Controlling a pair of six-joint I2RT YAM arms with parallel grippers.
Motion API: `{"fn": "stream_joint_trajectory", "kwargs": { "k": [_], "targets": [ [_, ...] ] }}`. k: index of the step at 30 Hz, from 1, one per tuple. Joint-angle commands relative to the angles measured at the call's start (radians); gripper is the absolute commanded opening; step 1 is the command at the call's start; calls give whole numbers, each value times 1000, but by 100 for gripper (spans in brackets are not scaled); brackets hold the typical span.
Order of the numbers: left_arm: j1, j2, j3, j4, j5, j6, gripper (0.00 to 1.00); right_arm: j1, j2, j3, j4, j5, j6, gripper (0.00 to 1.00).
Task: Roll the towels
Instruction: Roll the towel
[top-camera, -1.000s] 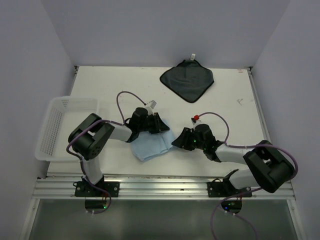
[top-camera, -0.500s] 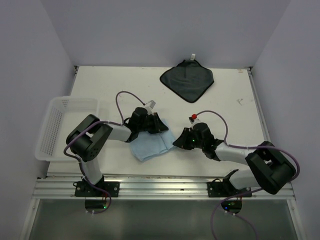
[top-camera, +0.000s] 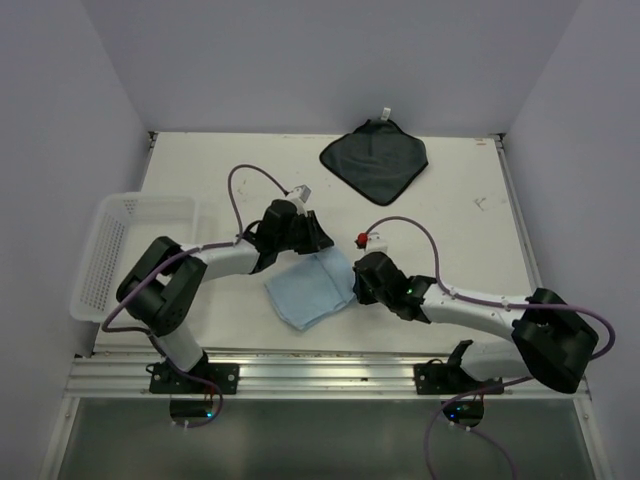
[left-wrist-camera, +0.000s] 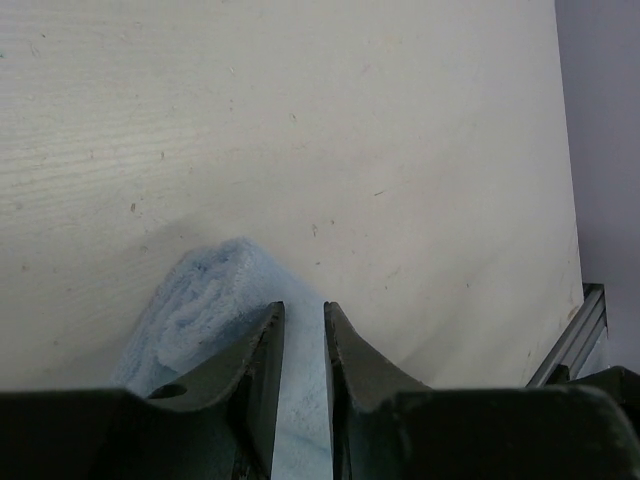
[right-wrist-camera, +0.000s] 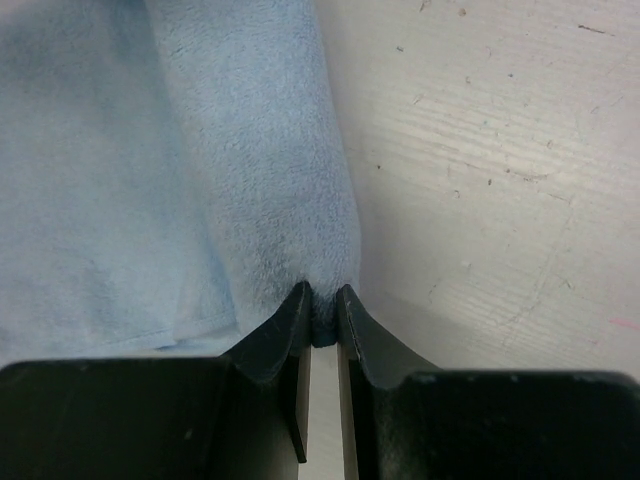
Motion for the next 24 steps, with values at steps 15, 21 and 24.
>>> {"fn": "stream_joint_trajectory", "kwargs": {
  "k": [15, 21, 24],
  "targets": [
    [5, -135, 11, -31, -59, 30, 27, 365, 215, 254, -274, 628, -114, 0],
    [0, -141, 0, -17, -42, 19, 26, 478, 352, 355, -373, 774, -103, 0],
    [-11, -139, -12, -4, -44, 10, 26, 529, 436, 424, -448, 843, -88, 0]
  ]
}}
